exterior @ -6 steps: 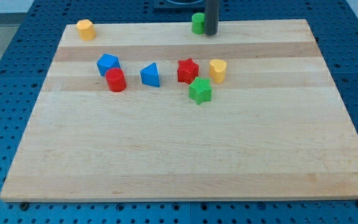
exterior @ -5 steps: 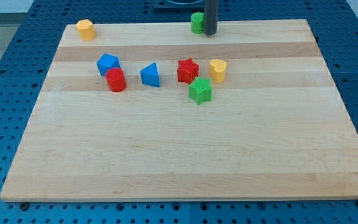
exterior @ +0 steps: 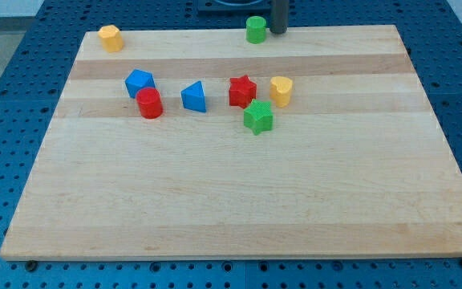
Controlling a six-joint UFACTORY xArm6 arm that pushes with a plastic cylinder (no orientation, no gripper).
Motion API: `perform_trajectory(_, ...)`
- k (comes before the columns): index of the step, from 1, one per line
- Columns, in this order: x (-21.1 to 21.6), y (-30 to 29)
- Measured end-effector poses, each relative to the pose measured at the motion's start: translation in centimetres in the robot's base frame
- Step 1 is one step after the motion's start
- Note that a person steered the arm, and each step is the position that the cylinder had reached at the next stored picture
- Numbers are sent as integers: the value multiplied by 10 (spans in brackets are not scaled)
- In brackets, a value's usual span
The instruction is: Move the red star at the top right corner
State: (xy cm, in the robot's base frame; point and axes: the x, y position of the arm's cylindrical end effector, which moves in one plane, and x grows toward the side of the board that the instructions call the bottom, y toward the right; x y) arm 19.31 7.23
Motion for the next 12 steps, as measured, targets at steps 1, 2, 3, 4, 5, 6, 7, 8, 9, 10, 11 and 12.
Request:
perform_trajectory(1,22,0)
perform_trajectory(2,28,0)
perform_trajectory(3,44,17)
perform_trajectory(4,83,15)
perform_trajectory(5,85,14)
perform_trajectory(6,47,27)
perform_trajectory(7,0,27)
perform_trajectory(8,0,13)
perform_trajectory(9,1,-9)
perform_trajectory(10,19,-9)
perform_trajectory(11,45,-9)
perform_trajectory(12,59,-9)
